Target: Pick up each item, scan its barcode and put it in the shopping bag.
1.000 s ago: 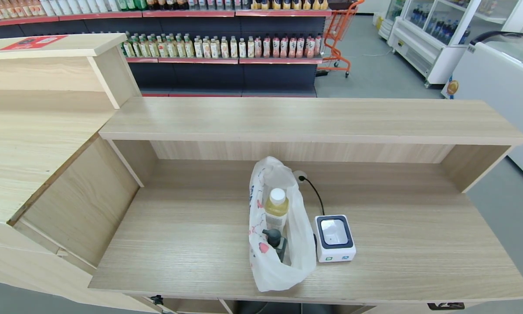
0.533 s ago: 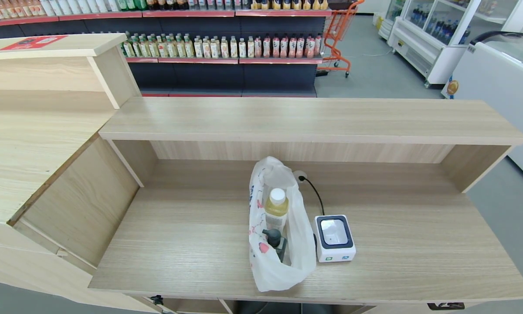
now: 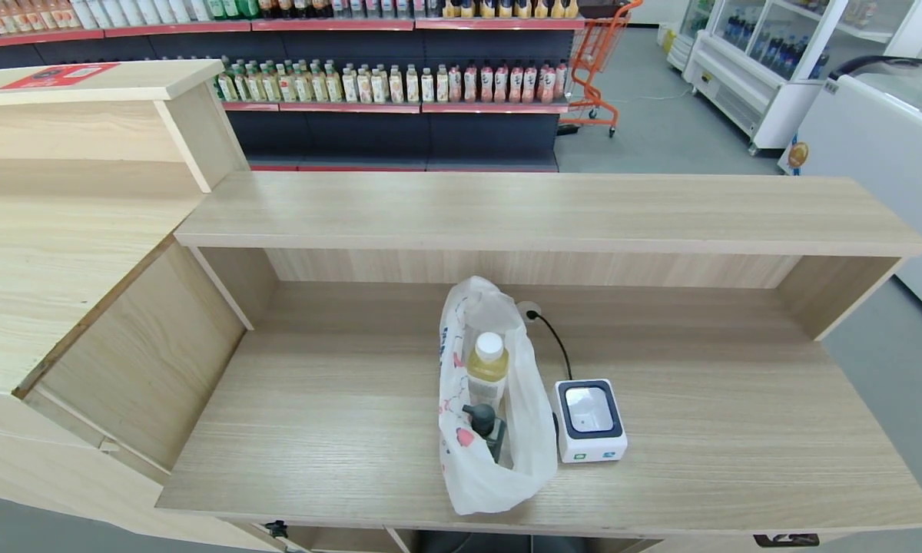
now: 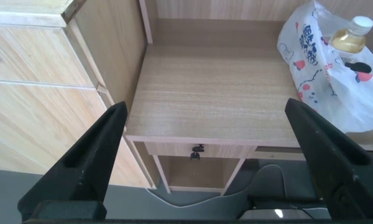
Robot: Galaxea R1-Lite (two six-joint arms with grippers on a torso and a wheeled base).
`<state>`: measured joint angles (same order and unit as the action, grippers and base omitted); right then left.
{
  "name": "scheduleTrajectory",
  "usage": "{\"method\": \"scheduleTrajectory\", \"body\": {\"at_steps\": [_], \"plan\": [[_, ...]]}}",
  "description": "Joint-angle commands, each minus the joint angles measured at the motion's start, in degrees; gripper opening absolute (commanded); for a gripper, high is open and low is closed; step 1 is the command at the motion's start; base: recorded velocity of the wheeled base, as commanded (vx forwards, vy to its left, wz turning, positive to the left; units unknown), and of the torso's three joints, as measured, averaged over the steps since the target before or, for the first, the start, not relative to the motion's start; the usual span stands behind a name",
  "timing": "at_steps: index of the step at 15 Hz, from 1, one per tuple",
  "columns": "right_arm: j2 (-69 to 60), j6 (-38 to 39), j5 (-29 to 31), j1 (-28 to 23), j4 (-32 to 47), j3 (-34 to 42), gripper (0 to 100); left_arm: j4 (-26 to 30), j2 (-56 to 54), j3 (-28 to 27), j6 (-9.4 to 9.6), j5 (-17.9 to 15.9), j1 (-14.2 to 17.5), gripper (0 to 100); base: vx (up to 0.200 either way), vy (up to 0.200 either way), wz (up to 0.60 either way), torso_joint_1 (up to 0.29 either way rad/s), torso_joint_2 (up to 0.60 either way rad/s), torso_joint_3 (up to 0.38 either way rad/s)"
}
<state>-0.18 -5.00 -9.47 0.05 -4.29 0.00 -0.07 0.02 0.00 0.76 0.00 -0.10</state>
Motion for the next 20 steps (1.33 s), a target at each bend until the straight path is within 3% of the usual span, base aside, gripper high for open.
{"method": "scheduleTrajectory", "body": {"at_steps": [1, 6, 9, 13, 14, 20], "plan": [[0.18, -0.1, -0.02, 0.04, -0.02, 0.0, 100, -0.01, -0.02, 0.0, 0.12, 0.0, 0.01, 100, 0.0, -0.2, 0.0, 0.002, -0.01, 0.007], [0.18, -0.1, -0.02, 0.04, -0.02, 0.0, 100, -0.01, -0.02, 0.0, 0.21, 0.0, 0.01, 100, 0.0, -0.2, 0.0, 0.007, 0.0, 0.003], [0.18, -0.01, -0.02, 0.04, -0.02, 0.0, 100, -0.01, 0.15, 0.0, 0.3, -0.09, -0.08, 100, 0.0, 0.0, 0.0, 0.0, 0.0, 0.0], [0.18, 0.08, -0.02, 0.04, -0.02, 0.0, 100, -0.01, 0.24, 0.0, 0.3, -0.09, -0.08, 100, 0.2, 0.0, 0.0, -0.004, 0.0, -0.001], [0.18, -0.01, -0.02, 0.04, -0.02, 0.0, 0, -0.01, 0.06, 0.0, 0.21, 0.0, -0.08, 100, 0.2, 0.0, 0.0, 0.007, 0.0, -0.002], [0.18, 0.08, -0.02, 0.04, -0.02, 0.0, 0, -0.01, 0.06, 0.0, 0.12, 0.0, -0.08, 100, 0.0, 0.0, 0.0, 0.0, 0.0, 0.0]]}}
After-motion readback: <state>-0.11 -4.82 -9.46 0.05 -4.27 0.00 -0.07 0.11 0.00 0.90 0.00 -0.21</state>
